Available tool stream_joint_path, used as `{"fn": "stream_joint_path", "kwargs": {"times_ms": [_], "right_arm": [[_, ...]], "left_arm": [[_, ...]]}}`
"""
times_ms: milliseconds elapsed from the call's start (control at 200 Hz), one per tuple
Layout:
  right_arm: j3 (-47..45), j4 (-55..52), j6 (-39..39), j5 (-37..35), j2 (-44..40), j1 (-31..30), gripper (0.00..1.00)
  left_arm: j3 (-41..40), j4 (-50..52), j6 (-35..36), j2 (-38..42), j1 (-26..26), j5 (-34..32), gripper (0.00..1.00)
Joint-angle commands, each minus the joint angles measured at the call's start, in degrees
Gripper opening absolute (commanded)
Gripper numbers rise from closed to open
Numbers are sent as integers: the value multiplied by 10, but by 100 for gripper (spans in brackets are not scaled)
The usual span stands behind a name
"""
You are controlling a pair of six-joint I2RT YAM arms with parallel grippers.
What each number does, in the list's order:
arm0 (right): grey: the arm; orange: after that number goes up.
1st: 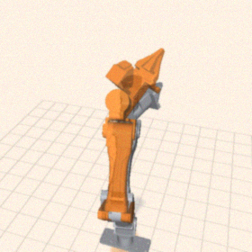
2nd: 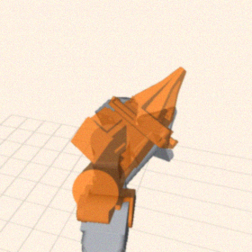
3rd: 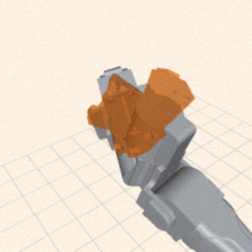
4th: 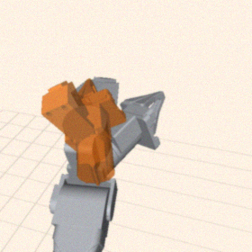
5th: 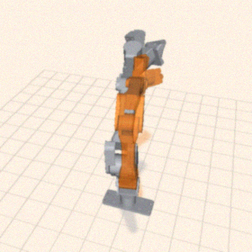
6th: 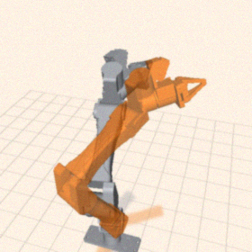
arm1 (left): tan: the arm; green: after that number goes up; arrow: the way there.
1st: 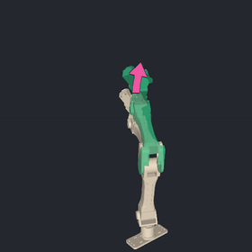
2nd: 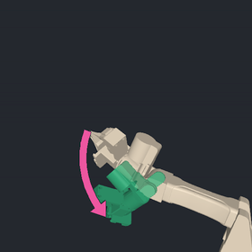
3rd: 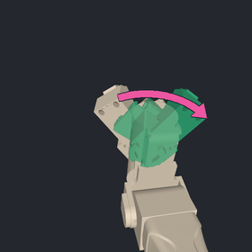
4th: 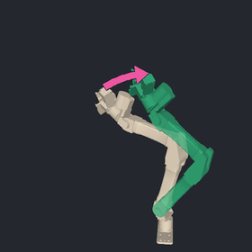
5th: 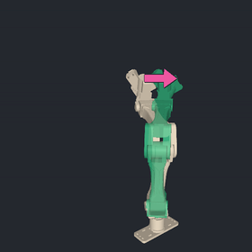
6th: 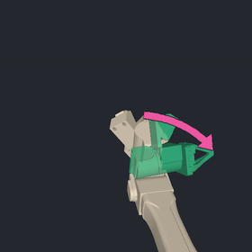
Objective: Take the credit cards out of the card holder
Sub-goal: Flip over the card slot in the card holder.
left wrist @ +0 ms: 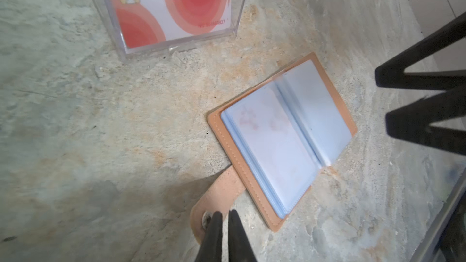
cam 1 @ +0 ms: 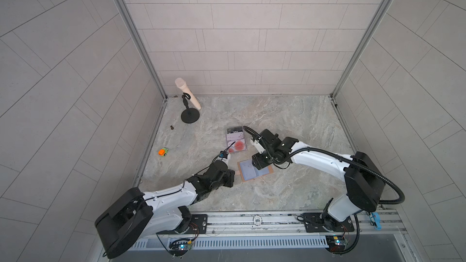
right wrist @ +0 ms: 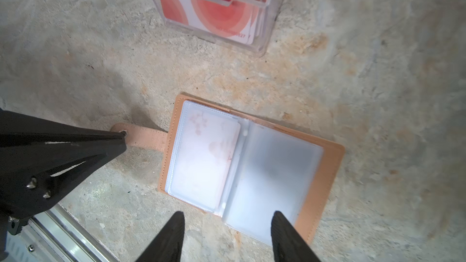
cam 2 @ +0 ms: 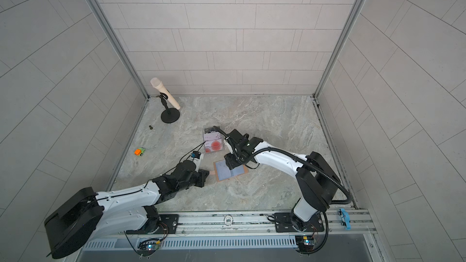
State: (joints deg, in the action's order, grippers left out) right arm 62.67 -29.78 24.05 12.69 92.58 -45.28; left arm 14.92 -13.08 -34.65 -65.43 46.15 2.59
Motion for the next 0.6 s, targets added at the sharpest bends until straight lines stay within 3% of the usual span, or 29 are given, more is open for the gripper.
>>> {"fn": "stream_joint_path", "kwargs": {"times_ms": [0,596], "right_arm": [[14,12,21,-24,18,-19,57],[22,75,76,-48,91,-60,55]], "left_arm": [[-15,-34,-9,-7,2,-21,13],[-62,-165,-49,-104,2,-29,13]]}}
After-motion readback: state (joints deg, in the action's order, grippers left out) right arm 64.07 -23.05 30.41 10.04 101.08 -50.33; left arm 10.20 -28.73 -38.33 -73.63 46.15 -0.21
